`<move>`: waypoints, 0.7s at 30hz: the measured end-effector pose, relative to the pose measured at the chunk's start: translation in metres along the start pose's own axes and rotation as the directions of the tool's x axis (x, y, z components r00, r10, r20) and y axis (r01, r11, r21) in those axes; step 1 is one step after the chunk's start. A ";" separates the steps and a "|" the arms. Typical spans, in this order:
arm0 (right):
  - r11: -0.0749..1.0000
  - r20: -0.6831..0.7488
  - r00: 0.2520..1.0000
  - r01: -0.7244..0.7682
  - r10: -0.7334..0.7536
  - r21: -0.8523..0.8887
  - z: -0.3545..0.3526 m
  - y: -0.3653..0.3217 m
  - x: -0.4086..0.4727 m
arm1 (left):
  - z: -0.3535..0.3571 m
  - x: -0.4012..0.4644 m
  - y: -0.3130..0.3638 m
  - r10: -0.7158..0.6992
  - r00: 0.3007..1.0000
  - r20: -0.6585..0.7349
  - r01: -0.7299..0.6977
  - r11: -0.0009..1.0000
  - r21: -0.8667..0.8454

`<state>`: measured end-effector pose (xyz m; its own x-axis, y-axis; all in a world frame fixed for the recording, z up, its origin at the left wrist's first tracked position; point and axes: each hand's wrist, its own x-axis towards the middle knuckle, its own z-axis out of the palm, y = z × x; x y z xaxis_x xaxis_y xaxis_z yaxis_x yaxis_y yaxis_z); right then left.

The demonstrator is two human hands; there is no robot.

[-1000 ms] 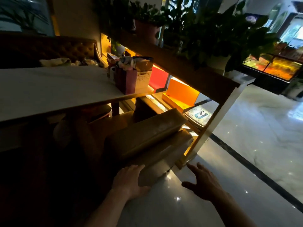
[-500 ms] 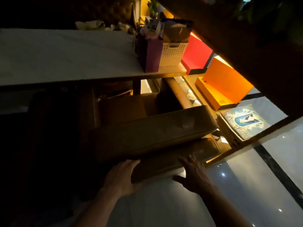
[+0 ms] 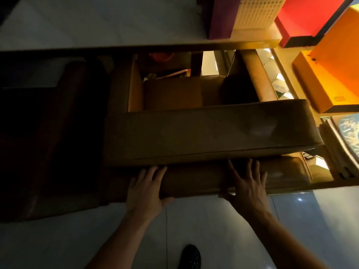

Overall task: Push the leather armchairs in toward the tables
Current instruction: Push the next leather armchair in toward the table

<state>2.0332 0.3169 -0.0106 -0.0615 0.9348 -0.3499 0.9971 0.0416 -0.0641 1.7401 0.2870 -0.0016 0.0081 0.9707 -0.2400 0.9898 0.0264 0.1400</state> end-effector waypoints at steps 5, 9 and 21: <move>0.995 -0.035 0.999 0.024 -0.028 -0.098 -0.006 -0.005 0.003 | 0.001 0.001 -0.007 0.028 1.000 -0.013 -0.028 0.998 -0.048; 0.985 -0.017 1.000 0.014 -0.017 -0.171 -0.005 -0.008 0.007 | 0.007 0.000 -0.014 0.050 0.996 -0.074 -0.054 0.997 -0.060; 0.978 0.072 0.997 -0.010 0.026 -0.209 0.014 -0.056 -0.020 | 0.016 -0.025 -0.062 0.038 0.991 -0.127 -0.049 0.995 -0.087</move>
<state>1.9784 0.2913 -0.0128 -0.0389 0.9078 -0.4175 0.9851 0.1050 0.1364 1.6809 0.2572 -0.0197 0.0270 0.9935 -0.1102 0.9721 -0.0004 0.2347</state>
